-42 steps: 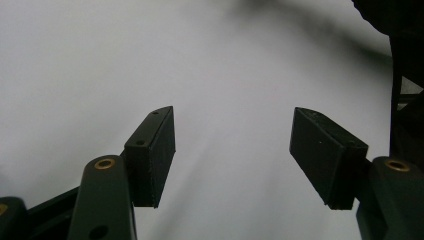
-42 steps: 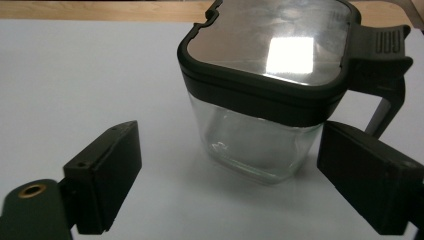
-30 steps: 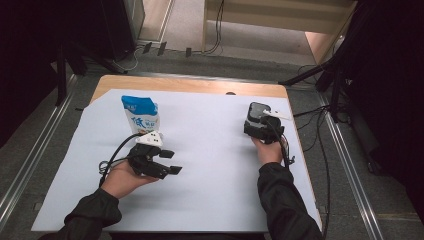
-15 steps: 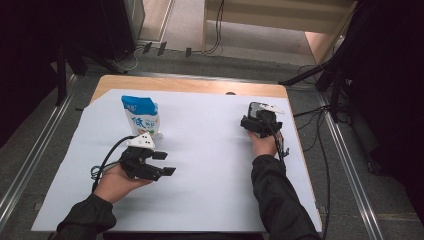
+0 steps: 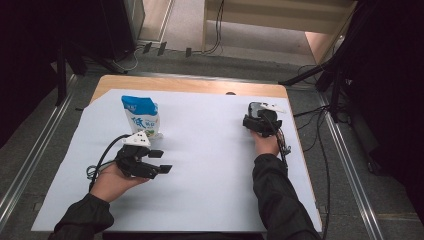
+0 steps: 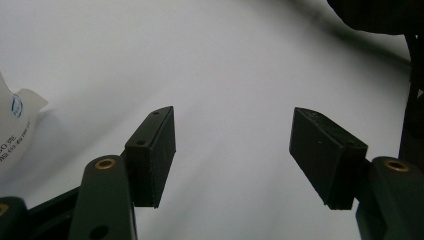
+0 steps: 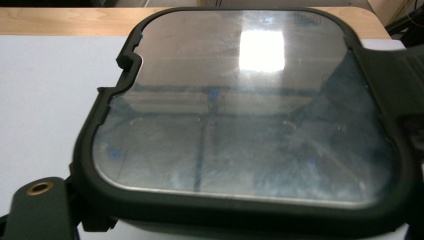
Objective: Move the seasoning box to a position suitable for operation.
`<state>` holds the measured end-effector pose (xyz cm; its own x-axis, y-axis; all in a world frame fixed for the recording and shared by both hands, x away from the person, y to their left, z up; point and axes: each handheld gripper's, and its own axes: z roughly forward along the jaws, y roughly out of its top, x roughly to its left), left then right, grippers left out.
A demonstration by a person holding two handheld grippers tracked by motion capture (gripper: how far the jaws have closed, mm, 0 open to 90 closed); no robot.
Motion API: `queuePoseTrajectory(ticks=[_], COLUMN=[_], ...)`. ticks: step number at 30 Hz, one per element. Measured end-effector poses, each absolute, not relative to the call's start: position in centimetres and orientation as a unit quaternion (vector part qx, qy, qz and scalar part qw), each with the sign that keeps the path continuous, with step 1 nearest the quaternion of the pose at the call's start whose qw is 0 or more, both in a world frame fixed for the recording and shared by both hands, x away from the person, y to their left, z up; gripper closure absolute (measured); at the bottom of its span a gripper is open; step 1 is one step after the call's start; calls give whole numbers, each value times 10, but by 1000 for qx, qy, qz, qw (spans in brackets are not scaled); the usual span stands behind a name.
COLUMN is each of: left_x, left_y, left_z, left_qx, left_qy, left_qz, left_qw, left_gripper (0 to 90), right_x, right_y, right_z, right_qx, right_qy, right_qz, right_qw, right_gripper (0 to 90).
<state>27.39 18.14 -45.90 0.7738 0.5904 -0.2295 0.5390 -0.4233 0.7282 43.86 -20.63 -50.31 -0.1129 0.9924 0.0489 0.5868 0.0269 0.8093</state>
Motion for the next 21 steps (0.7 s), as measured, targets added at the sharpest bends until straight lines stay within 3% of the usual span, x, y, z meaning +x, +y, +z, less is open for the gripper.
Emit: queuePoseTrajectory(ticks=[11, 21], left_x=[284, 294], left_y=[180, 178], left_z=[-460, -459], left_qx=[841, 842], left_qy=[341, 345], left_qz=[11, 11], left_qw=[419, 414], left_gripper=[347, 329], right_x=[433, 415], right_y=[-216, -208], right_z=[-496, -479], right_qx=[589, 550], right_qy=[671, 696], right_qz=[372, 385], right_qw=[253, 255], right_gripper=[161, 161])
